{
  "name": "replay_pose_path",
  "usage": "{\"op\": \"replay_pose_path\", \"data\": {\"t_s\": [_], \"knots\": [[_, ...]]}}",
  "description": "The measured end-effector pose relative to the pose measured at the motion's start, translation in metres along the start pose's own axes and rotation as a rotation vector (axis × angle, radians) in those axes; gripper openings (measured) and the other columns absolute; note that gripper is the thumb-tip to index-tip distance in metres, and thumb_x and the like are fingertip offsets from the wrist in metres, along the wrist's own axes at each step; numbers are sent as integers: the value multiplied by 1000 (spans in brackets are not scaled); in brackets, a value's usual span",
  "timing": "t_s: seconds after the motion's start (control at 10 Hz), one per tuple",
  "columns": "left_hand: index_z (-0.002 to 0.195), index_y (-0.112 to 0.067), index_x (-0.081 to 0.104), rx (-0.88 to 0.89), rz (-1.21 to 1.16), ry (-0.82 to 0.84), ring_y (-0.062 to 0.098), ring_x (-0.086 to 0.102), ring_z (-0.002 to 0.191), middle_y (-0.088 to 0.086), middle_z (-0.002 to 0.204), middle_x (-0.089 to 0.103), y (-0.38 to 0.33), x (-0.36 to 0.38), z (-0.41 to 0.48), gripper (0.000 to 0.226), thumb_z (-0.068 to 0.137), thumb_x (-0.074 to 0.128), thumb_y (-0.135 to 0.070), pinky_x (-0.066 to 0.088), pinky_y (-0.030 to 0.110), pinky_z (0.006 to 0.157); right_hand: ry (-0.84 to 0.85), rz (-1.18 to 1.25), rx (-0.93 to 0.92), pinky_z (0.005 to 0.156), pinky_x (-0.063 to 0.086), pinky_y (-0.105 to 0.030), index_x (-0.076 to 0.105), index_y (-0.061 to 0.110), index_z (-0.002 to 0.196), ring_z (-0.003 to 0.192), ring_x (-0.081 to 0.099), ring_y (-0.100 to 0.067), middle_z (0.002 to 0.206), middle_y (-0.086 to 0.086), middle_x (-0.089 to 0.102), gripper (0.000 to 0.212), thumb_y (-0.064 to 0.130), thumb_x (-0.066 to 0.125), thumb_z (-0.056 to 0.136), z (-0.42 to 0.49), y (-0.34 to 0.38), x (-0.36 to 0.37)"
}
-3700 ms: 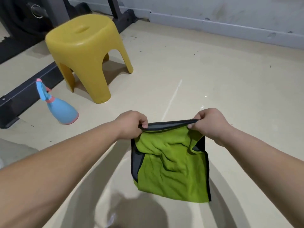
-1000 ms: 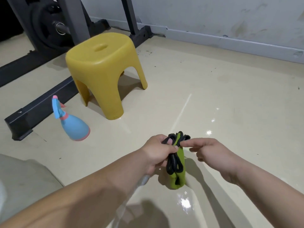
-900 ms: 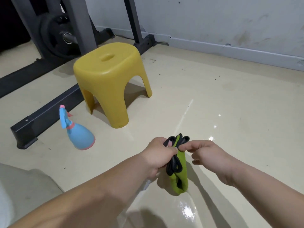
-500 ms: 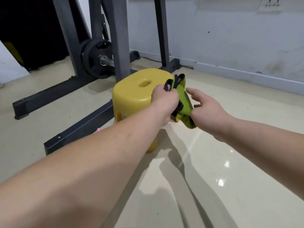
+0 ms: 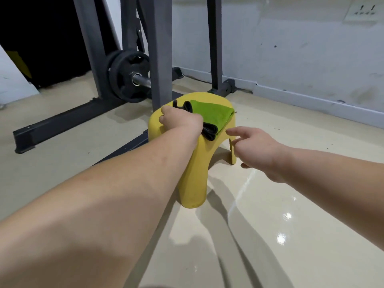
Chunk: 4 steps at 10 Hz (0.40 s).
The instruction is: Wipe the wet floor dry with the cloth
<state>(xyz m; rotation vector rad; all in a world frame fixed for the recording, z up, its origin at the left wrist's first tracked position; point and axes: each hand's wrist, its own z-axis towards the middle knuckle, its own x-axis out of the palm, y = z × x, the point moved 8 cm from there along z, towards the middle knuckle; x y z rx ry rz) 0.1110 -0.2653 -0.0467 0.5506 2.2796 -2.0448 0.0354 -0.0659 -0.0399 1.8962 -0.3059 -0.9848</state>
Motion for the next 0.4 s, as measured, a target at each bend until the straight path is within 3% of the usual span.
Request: {"op": "replay_pose_path", "data": {"t_s": [0.1,0.2,0.4], "knots": [[125,-13,46,108,112,-76,31,63,104,6,128,56,-1,-15,-1,54,82,79,-9,51,39,77,13,29,23,81,56,-31,55,31,143,105,65,-23,128,-4,61,61,2,44,90,-5,-9,-6],[102,-19,50,245,153,9,25,62,83,-3,89,56,-3,-7,-29,23,91,70,-19,48,34,70,16,43,37,81,58,-35,59,26,138,105,67,-27,120,-5,65,52,4,49,92,-19,-15,-12],[87,-27,54,445,169,329,14,53,63,-9,71,54,-1,58,-123,13,87,66,-22,45,27,60,-1,18,60,70,53,-34,71,12,101,81,66,-23,108,-18,74,19,15,53,94,-69,-47,-56]]}}
